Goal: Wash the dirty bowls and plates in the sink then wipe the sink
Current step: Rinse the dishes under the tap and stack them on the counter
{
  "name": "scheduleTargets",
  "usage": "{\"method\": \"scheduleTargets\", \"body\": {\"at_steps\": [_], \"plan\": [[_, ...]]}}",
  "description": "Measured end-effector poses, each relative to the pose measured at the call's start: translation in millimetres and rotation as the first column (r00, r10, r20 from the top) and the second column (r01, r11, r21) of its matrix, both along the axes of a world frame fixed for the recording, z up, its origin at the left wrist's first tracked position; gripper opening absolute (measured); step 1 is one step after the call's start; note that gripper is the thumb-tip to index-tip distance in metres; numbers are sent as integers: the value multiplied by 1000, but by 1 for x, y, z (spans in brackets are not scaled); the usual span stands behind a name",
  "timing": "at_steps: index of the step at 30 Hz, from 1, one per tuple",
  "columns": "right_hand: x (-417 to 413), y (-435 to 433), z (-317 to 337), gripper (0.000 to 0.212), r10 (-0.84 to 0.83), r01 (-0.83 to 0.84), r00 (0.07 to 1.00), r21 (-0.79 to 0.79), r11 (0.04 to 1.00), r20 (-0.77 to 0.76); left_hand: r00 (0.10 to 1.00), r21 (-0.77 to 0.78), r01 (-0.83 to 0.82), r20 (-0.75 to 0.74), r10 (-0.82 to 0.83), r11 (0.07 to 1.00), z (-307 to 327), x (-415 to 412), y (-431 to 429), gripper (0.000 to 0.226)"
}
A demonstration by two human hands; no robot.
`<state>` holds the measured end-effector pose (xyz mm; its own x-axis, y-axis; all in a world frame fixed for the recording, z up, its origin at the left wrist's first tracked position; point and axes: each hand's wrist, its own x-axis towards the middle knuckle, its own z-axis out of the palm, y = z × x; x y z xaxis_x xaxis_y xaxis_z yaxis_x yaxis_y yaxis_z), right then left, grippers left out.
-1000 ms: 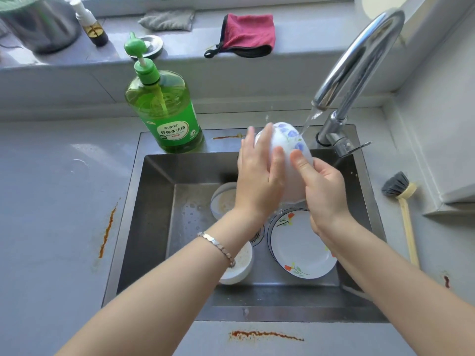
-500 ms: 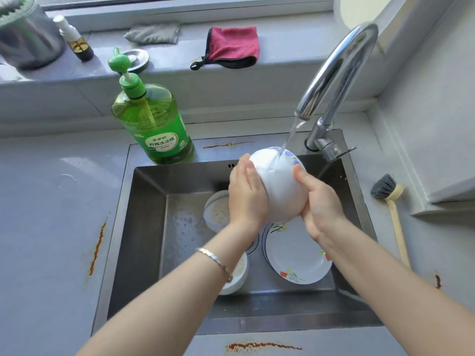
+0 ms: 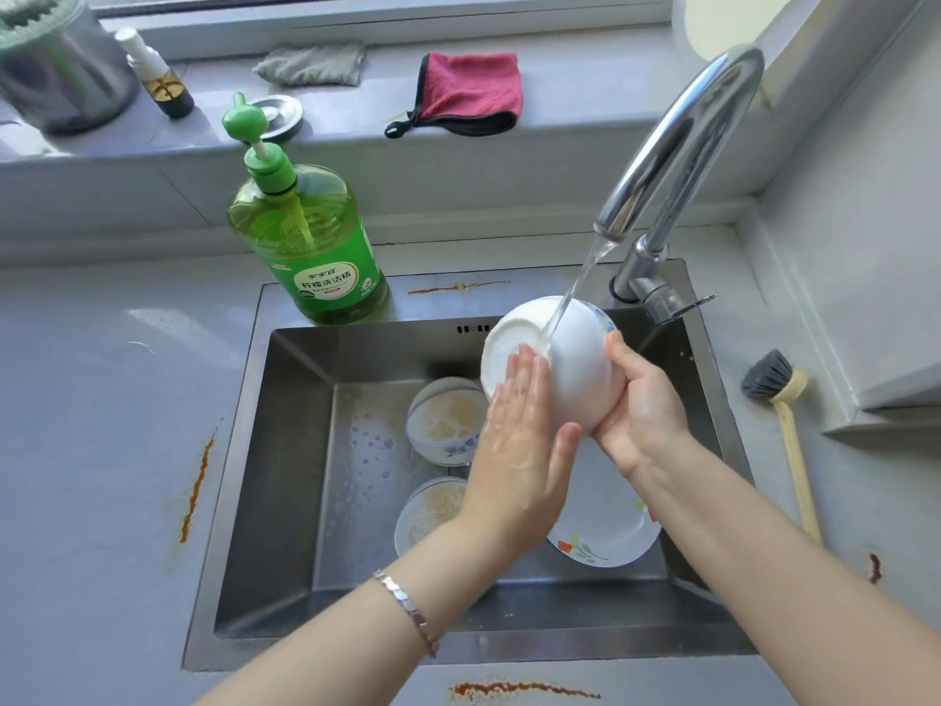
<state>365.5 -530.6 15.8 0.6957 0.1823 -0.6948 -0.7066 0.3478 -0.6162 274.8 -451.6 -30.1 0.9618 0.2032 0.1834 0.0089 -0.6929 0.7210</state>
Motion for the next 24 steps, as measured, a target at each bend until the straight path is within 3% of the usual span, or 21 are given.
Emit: {"method": "scheduleTargets", "body": {"at_steps": [4,6,8,10,12,14,16,18,20,22,24], "plan": [[-11,2,-4,28,128,-113,988,-152,982,88,998,143,-56,34,52,988,14,27,15,60],[-16,4,-6,23,198,-165,971,-221,961,135,996,133,-87,-12,89,987,33,46,27,51],[-18,3,-7,23,220,-194,967,-188,963,131,968,-6,-107,-228,103,994,48,61,40,39],[-17,1,-7,27,201,-190,974,-107,976,107,916,-246,-198,-392,90,949,56,72,55,31],[-16,1,-6,27,171,-168,980,-39,985,105,879,-469,-370,-455,140,802,50,72,67,32],[-15,2,-7,24,136,-140,984,25,990,115,734,-582,-631,-662,153,513,43,60,69,47],[-14,3,-7,23,119,-127,984,57,990,130,632,-619,-753,-775,-17,226,31,44,65,62],[-13,4,-10,25,140,-147,978,31,989,152,626,-640,-754,-769,-130,150,22,29,60,66],[-14,3,-14,23,191,-184,965,-53,981,179,618,-636,-741,-771,-153,215,16,13,61,60],[-18,-3,-22,22,282,-244,938,-197,950,201,587,-568,-679,-800,-121,466,8,-5,69,45],[-22,-12,-30,27,448,-337,868,-407,849,216,548,-417,-570,-835,-51,708,1,-21,78,30]]}}
